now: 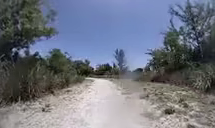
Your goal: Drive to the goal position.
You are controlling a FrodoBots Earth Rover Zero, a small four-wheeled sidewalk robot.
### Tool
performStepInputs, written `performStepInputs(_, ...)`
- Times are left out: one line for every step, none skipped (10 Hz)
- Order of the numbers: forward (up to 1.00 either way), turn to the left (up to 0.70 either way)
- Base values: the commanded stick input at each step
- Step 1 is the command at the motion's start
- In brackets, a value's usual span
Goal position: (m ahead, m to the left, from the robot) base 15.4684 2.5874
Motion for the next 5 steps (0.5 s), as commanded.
performStepInputs(0.45,0.00)
performStepInputs(0.45,0.00)
performStepInputs(0.45,0.00)
performStepInputs(0.45,0.00)
performStepInputs(0.45,0.00)
